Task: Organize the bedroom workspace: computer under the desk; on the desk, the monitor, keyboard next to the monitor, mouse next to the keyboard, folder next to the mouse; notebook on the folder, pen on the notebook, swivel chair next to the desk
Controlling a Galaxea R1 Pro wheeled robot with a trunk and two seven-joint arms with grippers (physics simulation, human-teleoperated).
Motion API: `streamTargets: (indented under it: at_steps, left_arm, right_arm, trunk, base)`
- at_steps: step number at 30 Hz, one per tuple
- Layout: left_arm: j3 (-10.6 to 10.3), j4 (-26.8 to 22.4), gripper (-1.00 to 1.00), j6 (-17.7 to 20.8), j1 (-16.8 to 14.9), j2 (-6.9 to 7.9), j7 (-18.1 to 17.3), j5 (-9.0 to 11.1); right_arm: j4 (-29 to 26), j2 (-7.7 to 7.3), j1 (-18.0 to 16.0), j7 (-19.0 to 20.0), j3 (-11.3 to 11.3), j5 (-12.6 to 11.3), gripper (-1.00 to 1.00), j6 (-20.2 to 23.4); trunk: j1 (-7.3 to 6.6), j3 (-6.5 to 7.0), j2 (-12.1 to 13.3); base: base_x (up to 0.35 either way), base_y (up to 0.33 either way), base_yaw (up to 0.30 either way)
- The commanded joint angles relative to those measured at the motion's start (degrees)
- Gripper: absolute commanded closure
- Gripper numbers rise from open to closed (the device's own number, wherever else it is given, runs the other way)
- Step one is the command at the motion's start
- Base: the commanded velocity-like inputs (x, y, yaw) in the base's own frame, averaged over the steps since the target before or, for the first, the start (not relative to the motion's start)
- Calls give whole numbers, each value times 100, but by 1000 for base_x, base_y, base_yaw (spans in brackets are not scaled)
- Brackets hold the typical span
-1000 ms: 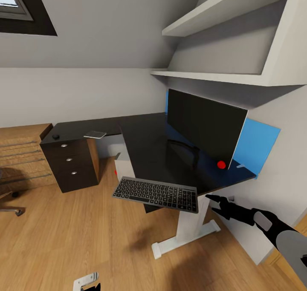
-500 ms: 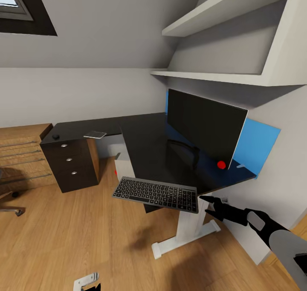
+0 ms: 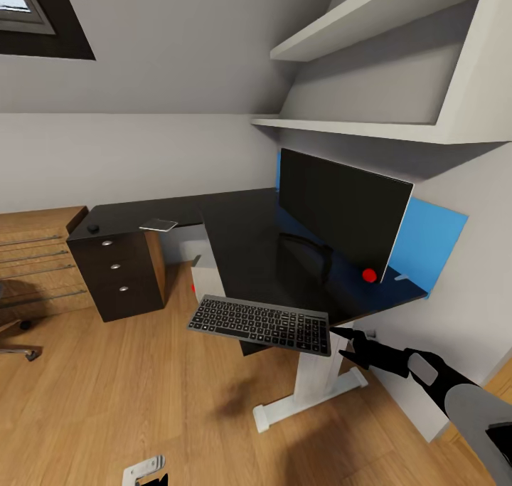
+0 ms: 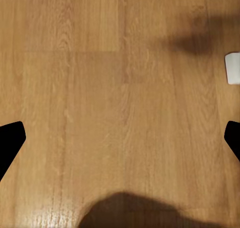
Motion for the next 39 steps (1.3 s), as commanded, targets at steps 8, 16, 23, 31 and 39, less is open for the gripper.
streamTargets:
  at_steps: [8, 16, 23, 31, 39]
  left_arm:
    - [-41, -11, -100, -11, -6, 9, 52, 46]
    - [-41, -11, -100, -18, -6, 9, 52, 46]
    - [-41, -12, -100, -16, -6, 9, 52, 46]
    - [-37, -9, -100, -18, -6, -15, 52, 46]
    - [-31, -5, -100, -18, -6, -75, 52, 37]
  right_arm:
    - [2, 11, -4, -9, 55, -48, -100, -80]
    - [84, 52, -4, -14, 56, -39, -100, -116]
    - [95, 52, -4, -21, 56, -38, -100, -146]
    - [99, 56, -4, -35, 56, -38, -100, -158]
    - [98, 57, -4, -77, 56, -38, -100, -251]
  trunk:
    - [0, -6, -3]
    - [0, -6, -3]
    - [0, -6, -3]
    - [0, -6, -3]
    - [0, -6, -3]
  base:
    - [0, 0, 0]
    - [0, 0, 0]
    - [0, 0, 0]
    - [0, 0, 0]
    - [0, 0, 0]
